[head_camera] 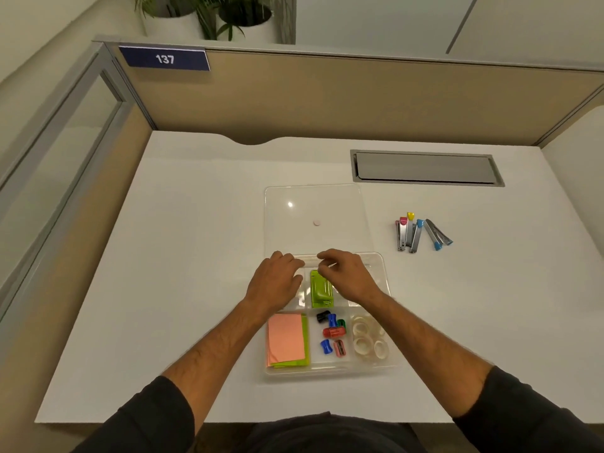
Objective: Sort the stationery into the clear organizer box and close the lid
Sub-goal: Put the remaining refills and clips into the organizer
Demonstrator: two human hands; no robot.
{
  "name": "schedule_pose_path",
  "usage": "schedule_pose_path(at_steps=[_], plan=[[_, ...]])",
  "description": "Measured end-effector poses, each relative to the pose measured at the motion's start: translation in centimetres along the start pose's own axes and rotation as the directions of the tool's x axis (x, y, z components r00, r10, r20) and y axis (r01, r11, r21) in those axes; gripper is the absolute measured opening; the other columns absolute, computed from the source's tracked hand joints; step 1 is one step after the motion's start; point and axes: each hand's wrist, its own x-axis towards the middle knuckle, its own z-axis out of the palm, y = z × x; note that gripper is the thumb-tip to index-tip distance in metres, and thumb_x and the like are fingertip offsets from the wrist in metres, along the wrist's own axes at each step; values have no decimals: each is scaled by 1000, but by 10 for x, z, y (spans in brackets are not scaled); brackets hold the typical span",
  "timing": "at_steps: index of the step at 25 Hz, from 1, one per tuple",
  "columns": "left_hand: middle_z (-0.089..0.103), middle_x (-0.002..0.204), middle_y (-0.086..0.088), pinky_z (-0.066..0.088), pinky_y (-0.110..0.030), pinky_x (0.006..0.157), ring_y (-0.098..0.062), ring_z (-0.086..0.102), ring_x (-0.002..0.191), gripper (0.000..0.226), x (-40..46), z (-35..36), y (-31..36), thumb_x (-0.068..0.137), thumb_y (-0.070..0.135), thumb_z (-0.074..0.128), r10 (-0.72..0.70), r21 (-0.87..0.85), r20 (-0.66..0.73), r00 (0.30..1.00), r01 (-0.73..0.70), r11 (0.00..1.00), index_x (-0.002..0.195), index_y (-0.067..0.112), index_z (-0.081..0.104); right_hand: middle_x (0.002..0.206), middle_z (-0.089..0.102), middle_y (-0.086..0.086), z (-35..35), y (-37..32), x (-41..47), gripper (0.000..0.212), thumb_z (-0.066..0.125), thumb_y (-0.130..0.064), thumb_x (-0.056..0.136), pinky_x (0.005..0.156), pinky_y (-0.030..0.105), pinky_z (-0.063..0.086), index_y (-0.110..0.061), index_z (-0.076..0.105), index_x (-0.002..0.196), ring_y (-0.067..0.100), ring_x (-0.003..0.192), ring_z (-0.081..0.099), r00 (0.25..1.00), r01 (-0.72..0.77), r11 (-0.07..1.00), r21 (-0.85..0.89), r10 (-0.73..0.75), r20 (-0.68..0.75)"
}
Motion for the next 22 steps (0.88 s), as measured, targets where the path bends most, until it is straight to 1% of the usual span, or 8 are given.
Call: schedule_pose_path(at_steps=[5,7,9,11,15,17,19,22], plan=[[62,124,3,43,-33,94,-18,50,115,35,21,3,59,96,30,56,74,-93,-1,997,-74,993,130,22,60,95,71,-5,-49,32,-22,30,63,-18,88,83,22,53,-15,67,117,6,85,66,997,-4,1000,30,6,-73],[61,127,3,42,-33,97,-18,50,117,37,32,8,82,96,29,56,86,-111,2,996,-85,990,132,23,58,92,71,-6,-70,47,-28,30,63,-17,88,81,18,51,-15,67,118,5,84,66,995,-18,999,30,21,-99],[59,131,5,42,-33,101,-17,50,121,38,43,13,103,96,31,56,72,-147,5,997,-71,987,134,24,56,92,71,-6,-92,61,-30,31,64,-19,88,83,20,52,-16,66,119,6,85,66,993,-26,1000,8,27,-113],[56,137,5,39,-32,106,-16,48,126,41,53,17,124,97,33,56,53,-184,24,998,-47,982,137,25,53,97,71,-3,-113,73,-30,31,64,-21,89,87,24,53,-16,65,120,9,89,65,993,-34,999,-9,33,-116],[45,150,6,29,-31,113,-14,37,139,47,78,29,161,98,36,54,21,-179,57,998,-11,984,144,28,45,115,68,0,-148,104,-25,36,63,-25,92,93,28,51,-17,61,126,13,103,63,991,-65,996,-63,58,-118],[43,151,6,30,-32,114,-14,36,139,50,92,36,175,97,36,55,-8,-192,80,997,23,981,145,29,43,122,65,-1,-162,120,-21,40,63,-27,91,98,32,49,-19,59,130,14,109,60,991,-91,992,-88,82,-101],[43,151,6,33,-33,112,-15,38,138,51,109,44,183,97,37,57,-29,-194,101,994,48,980,145,29,42,127,63,-3,-174,134,-16,43,62,-29,91,101,32,47,-21,56,133,13,113,57,991,-115,987,-113,106,-83],[43,151,4,33,-31,110,-16,39,137,51,141,53,190,97,35,57,-44,-196,108,993,65,978,145,27,41,129,61,-5,-189,155,-10,43,62,-30,92,101,31,46,-23,56,134,13,116,55,991,-125,983,-131,118,-61]])
